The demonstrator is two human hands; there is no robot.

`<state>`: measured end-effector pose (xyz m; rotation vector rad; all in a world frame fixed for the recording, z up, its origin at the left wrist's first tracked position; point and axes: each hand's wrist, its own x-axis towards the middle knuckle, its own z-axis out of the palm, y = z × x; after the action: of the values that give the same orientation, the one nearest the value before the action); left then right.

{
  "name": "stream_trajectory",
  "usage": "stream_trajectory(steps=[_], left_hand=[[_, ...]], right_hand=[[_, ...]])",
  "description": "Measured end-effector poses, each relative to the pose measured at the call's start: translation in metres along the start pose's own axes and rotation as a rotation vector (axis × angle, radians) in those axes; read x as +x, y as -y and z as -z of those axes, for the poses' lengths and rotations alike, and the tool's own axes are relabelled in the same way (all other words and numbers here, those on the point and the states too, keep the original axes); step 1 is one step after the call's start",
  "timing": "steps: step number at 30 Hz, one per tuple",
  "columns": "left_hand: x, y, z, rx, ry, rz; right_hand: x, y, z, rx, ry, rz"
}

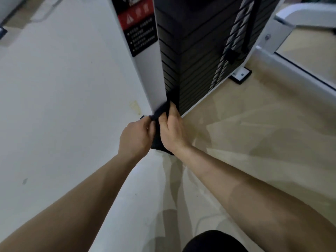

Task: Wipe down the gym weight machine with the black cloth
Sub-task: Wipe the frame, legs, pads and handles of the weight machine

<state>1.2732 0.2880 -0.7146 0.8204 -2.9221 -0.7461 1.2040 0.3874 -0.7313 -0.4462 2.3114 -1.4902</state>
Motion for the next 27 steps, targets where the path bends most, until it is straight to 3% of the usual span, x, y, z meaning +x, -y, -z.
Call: stream_trajectory(steps=[5, 9, 18, 23, 27], left_hand=[[-0.03, -0.035, 0.069, -0.248, -0.216, 0.032], [-0.061, -0.061, 0.135, -0.314, -0.154, -0.047], [-0.15, -0.095, 0.289, -0.563, 0.029, 0.115], [-0.193, -0.126, 0.392, -0.446, 0.014, -0.032], [-0.217, -0.159, 0.483, -0.393, -0.039, -0.096]], right_hand=[[-0.011, 0.086, 0.023, -0.059, -0.153, 0.007], [-0.037, 0.134, 0.045, -0.082, -0.293, 0.028], [-0.153, 0.266, 0.116, -0.186, -0.236, -0.065], [-0.208, 0.372, 0.157, -0.304, -0.116, 0.014], [-0.235, 0.462, 0.192, -0.303, -0.115, 0.033]])
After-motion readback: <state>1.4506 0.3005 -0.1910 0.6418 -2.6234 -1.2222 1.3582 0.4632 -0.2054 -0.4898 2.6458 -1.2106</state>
